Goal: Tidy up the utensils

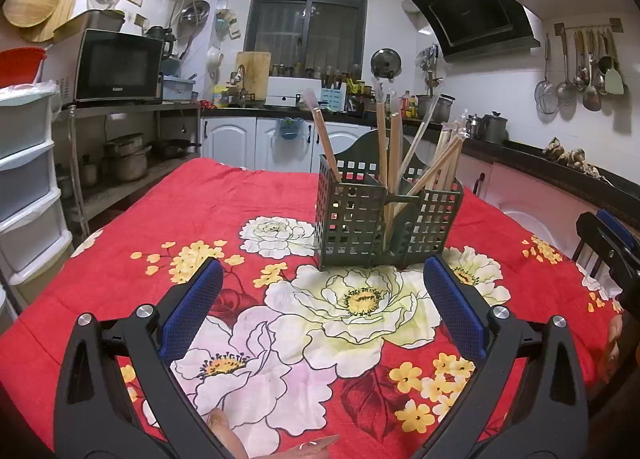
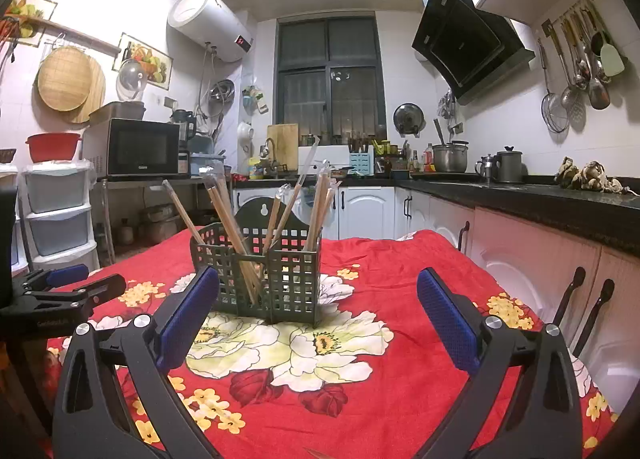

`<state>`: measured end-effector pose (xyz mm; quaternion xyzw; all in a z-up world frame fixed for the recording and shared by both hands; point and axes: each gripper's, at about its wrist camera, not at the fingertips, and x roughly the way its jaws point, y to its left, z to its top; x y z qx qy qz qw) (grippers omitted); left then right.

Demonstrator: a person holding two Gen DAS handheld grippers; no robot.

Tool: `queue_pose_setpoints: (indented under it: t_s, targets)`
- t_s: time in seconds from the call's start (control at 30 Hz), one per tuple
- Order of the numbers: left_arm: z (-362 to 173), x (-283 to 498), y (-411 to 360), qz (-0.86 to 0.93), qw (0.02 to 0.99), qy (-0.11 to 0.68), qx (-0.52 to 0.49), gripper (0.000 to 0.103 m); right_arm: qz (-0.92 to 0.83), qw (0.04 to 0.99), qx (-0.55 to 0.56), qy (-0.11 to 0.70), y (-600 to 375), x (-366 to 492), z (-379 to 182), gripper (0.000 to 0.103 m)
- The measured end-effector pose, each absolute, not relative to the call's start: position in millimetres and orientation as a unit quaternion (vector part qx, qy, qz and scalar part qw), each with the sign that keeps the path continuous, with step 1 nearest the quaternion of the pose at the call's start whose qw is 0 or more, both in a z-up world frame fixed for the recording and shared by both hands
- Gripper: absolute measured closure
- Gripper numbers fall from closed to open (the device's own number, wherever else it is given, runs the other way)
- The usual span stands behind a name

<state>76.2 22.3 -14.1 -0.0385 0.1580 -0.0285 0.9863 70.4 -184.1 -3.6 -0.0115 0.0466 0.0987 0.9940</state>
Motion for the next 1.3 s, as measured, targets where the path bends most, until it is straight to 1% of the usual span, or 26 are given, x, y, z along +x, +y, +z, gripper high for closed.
queue_pose_setpoints:
  t_s: [1.3]
  targets:
    - [-19.8,81.4,24.3,-0.027,0.984,0.170,-0.044,0.010,0.100,0.993,-0.011,0.056,-183.7,73.5,-11.0,0.006]
